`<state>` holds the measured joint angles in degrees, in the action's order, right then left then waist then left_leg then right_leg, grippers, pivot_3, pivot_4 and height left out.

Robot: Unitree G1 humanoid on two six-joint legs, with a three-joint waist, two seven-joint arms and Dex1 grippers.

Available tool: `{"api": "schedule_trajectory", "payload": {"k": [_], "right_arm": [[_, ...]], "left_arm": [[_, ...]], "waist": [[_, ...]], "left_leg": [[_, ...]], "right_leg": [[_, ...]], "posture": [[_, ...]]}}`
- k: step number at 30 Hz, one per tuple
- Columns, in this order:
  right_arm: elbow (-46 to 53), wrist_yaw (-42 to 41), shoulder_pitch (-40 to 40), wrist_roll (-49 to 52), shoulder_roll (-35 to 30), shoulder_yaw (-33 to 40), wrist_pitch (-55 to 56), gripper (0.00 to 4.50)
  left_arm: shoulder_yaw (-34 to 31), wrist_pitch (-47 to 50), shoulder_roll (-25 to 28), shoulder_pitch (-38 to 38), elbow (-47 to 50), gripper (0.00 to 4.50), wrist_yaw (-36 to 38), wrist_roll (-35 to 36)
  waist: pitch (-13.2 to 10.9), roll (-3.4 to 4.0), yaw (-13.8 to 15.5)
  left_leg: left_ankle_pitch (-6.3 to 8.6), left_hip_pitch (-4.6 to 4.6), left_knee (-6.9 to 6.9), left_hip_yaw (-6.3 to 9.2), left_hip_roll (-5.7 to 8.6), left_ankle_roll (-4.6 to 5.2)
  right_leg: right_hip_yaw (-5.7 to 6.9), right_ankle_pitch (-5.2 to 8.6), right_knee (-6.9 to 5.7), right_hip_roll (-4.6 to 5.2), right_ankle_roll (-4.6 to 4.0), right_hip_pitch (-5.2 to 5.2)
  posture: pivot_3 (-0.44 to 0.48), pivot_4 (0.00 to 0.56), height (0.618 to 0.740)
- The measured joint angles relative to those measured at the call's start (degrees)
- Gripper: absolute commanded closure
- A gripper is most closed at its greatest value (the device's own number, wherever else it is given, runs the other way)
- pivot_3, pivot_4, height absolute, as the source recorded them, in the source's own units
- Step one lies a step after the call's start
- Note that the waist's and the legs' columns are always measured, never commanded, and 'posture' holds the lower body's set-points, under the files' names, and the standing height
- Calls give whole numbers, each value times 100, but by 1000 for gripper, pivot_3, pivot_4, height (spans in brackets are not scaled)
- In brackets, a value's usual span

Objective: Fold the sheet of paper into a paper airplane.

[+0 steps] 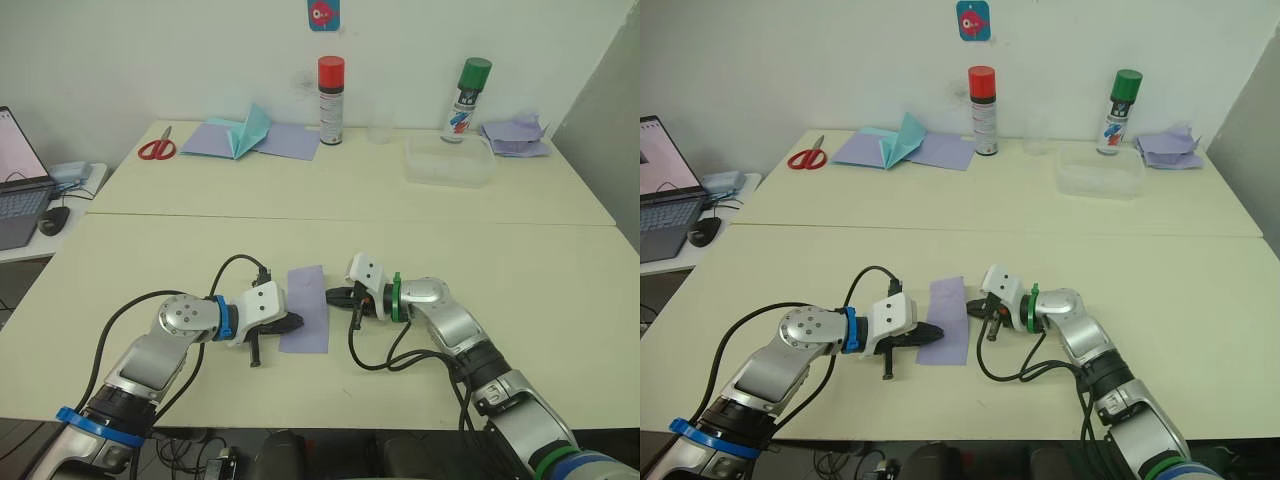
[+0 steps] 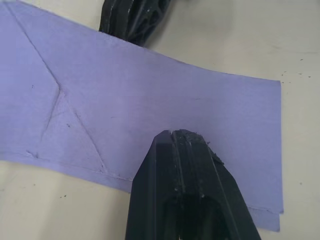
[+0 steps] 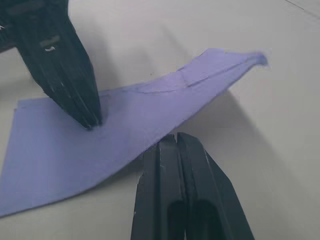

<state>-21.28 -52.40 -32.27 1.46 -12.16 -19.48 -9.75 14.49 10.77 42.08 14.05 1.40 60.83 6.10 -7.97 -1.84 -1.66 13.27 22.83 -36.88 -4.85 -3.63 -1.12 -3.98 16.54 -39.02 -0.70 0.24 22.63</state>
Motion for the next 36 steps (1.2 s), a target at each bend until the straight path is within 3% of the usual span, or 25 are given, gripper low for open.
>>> {"api": "schedule_trajectory", "payload": {"k": [6,13,22,36], "right_arm": [[-151,252,-302,-9,-81,268,368,4481],[122,-3,-190,222,174,187,-313,4481],[1486,-996,685,703,-459,-369,-1791,4481],[2113,-1635,707,1335,-956,-615,-2791,4481]], "left_arm": [[0,-26,2,8,-27,4500,9,0],[44,-123,1,81,-131,4500,69,0],[62,-154,18,75,-148,4500,69,-12],[65,-183,19,78,-158,4500,83,-12]], "waist": [[0,1,-1],[0,1,4],[4,6,4],[5,6,4]], "left_leg": [[0,0,1,0,-1,0],[0,0,1,3,0,0],[1,-4,2,10,-3,0],[2,-3,4,12,-2,-2]], "right_leg": [[-3,12,0,0,20,0],[-6,10,0,2,10,-2],[-4,31,1,6,15,-8],[-2,37,3,6,18,-7]], "posture": [[0,150,740],[0,150,740],[0,150,740],[0,150,740]]}}
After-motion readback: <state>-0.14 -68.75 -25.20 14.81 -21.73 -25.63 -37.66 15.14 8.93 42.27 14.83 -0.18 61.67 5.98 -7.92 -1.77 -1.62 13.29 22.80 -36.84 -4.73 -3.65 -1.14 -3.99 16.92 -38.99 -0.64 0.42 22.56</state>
